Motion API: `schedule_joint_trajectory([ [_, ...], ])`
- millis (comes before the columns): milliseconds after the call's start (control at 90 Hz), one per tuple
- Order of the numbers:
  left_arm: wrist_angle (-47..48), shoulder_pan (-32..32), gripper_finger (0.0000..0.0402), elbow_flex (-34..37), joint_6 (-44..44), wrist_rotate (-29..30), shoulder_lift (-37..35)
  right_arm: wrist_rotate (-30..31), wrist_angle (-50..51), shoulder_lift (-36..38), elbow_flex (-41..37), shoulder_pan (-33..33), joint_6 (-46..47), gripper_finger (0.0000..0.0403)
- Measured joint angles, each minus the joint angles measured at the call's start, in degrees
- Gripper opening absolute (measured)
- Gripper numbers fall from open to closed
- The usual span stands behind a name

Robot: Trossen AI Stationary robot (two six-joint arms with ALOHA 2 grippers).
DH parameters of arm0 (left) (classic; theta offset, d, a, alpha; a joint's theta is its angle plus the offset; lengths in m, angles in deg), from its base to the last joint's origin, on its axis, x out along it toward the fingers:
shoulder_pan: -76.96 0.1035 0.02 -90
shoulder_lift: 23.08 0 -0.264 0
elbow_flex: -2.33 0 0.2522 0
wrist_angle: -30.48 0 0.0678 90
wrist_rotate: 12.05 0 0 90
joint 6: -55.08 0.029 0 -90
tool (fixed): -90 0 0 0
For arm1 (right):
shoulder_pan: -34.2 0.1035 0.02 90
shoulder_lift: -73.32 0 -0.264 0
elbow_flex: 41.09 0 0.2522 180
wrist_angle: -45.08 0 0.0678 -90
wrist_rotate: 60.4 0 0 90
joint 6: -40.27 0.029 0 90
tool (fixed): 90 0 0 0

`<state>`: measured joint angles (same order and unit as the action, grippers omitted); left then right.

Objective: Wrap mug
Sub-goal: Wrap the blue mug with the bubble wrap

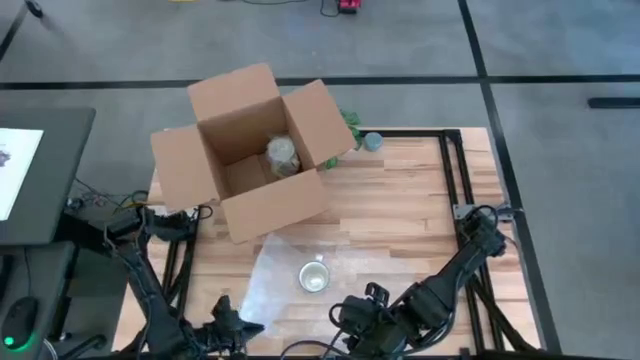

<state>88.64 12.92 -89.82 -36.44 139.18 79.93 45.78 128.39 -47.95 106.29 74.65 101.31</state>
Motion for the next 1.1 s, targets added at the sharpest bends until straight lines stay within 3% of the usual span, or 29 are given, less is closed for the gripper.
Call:
schedule_joint_trajectory([
  [189, -6.54, 3.28, 0.0, 0.0, 7.37, 2.6, -1.55, 0.3, -3.7, 0.07, 0.0, -1.29, -1.3, 0.0187],
  [433, -25.42, 7.77, 0.0, 0.0, 27.92, 2.86, -2.15, 2.34, -5.56, 0.37, 0.0, -2.04, -2.08, 0.0187],
  [578, -35.43, 10.12, 0.0, 0.0, 39.86, 0.15, -2.28, 4.42, -4.98, 1.74, 0.0, -1.83, -2.18, 0.0187],
  [678, -37.69, 10.96, 0.0, 0.0, 43.17, -1.84, -2.28, 5.47, -4.48, 2.93, 0.02, -1.45, -2.16, 0.0187],
  [822, -30.31, 10.88, 0.0, 0.0, 36.99, -11.38, -2.81, 6.31, -3.22, 3.61, 0.02, -0.84, -1.97, 0.0187],
  [1022, -9.34, 10.89, 0.0008, 1.07, 20.67, -34.78, -2.7, 6.31, -3.13, 3.45, 0.02, -0.06, -2.01, 0.0187],
  [1100, -6.21, 10.43, 0.002, 2.89, 19.75, -38.34, -2.66, 6.28, -2.64, 3.31, 0.02, 0.05, -2.23, 0.0187],
])
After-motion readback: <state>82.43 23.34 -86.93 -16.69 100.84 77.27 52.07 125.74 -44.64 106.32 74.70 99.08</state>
